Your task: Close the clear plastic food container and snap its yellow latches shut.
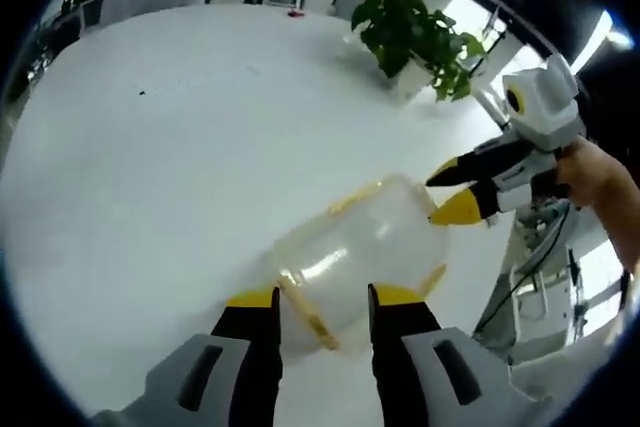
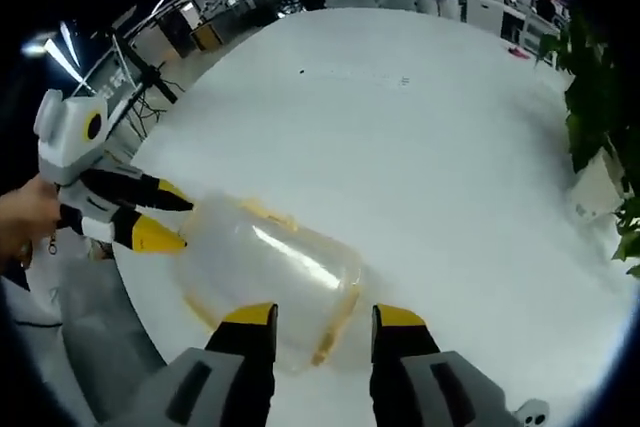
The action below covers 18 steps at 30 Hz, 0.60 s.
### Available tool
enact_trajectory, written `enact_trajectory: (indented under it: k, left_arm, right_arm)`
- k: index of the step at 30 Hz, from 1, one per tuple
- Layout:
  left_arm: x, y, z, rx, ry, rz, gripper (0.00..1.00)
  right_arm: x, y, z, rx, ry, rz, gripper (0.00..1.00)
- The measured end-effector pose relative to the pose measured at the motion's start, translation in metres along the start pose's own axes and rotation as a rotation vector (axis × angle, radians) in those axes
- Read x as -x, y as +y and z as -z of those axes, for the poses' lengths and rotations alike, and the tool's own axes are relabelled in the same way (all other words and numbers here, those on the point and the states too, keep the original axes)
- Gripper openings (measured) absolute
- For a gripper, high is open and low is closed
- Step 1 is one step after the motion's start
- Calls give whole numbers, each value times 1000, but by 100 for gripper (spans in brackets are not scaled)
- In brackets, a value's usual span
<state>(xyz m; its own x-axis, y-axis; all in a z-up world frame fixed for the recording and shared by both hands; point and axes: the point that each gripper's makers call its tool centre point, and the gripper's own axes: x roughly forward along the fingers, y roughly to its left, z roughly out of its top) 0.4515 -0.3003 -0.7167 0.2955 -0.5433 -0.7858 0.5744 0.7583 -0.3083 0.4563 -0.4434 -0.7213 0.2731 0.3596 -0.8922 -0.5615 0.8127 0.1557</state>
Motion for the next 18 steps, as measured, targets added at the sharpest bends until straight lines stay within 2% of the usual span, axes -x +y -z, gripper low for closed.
enact_trajectory:
  k: [1,3,4,5,6,7,9,11,13,14,15,18]
  left_arm:
    - [2,-2,-2,-72,-2,0,26]
    - [3,-8,0,-151,24,12,24]
    - [4,-14,-1,-232,26,22,24]
    - [4,-15,-1,-251,35,22,24]
    - [3,-16,0,-343,56,13,22]
    - [3,-20,-1,-394,61,25,19]
    - [2,-27,-2,-436,66,42,17]
    - [1,-29,-7,-417,61,49,16]
    - [-2,-34,-7,-453,74,82,13]
    - [-2,-32,-7,-473,84,74,13]
    - [-3,-35,-6,-502,94,91,14]
    - [-5,-33,-6,-520,107,88,15]
  right_arm:
    - [1,1,-2,65,-6,3,32]
    - [3,6,-3,159,2,-4,30]
    - [3,14,-8,241,-15,-33,28]
    - [3,19,-11,294,-32,-57,27]
    - [3,28,-13,343,-45,-87,25]
    - [4,32,-13,360,-41,-104,24]
    - [4,40,-12,422,-26,-137,20]
    - [3,42,-11,467,-14,-134,16]
    - [2,47,-12,504,-19,-146,14]
    - [2,49,-13,502,-22,-152,15]
    - [2,50,-13,494,-18,-160,16]
    - [0,54,-12,525,-15,-174,16]
